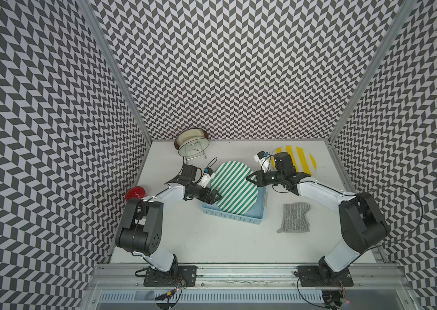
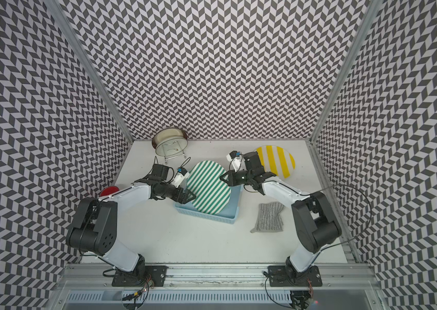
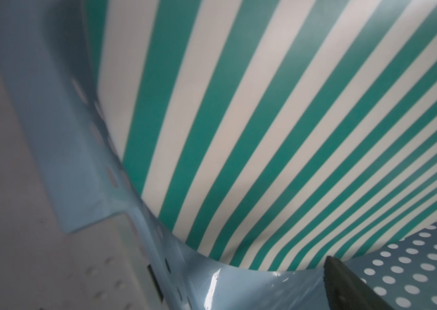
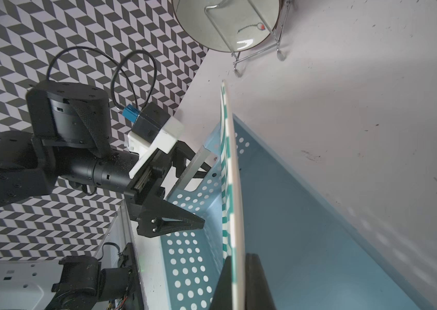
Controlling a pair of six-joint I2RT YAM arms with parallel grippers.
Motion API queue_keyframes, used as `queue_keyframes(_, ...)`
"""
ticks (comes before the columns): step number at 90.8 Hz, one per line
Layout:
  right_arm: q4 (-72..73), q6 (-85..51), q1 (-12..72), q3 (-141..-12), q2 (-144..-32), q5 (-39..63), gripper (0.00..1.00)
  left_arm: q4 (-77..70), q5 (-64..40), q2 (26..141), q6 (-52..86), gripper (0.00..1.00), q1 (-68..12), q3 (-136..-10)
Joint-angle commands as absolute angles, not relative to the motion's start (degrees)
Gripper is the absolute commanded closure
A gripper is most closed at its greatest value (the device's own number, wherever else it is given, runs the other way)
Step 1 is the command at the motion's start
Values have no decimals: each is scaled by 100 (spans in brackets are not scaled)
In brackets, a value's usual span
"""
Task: Wipe the wet plate dry
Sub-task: Pick up the plate from the bin.
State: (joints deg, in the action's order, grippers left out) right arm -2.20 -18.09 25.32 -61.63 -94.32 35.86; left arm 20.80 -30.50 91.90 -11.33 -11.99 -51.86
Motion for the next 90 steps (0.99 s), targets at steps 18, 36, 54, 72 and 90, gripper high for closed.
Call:
queue_keyframes(18,316,-2188,2079,-6100,-8155,2709,100,1715,-2066,8772,-865,9,-1110,-5589)
queue_keyframes(36,527,-2408,1671,-5866,-7483,2826,100,2077,-2278,8528,-978,6,-1048,-6014)
queue_keyframes(54,968,-2632,1448,-5534,-7037,3463,100,2812,-3116,8185,-1193,0,-1010,-6854)
queue_keyframes(72,1948,-3167,1434,-5061,-6838,4523,100,3077,-4266,7729,-1480,0,-987,-7152)
queue_keyframes(90,2666,-3546,1439,-4735,-6721,5234,100,3611,-4891,7789,-2023,0,-985,-7376)
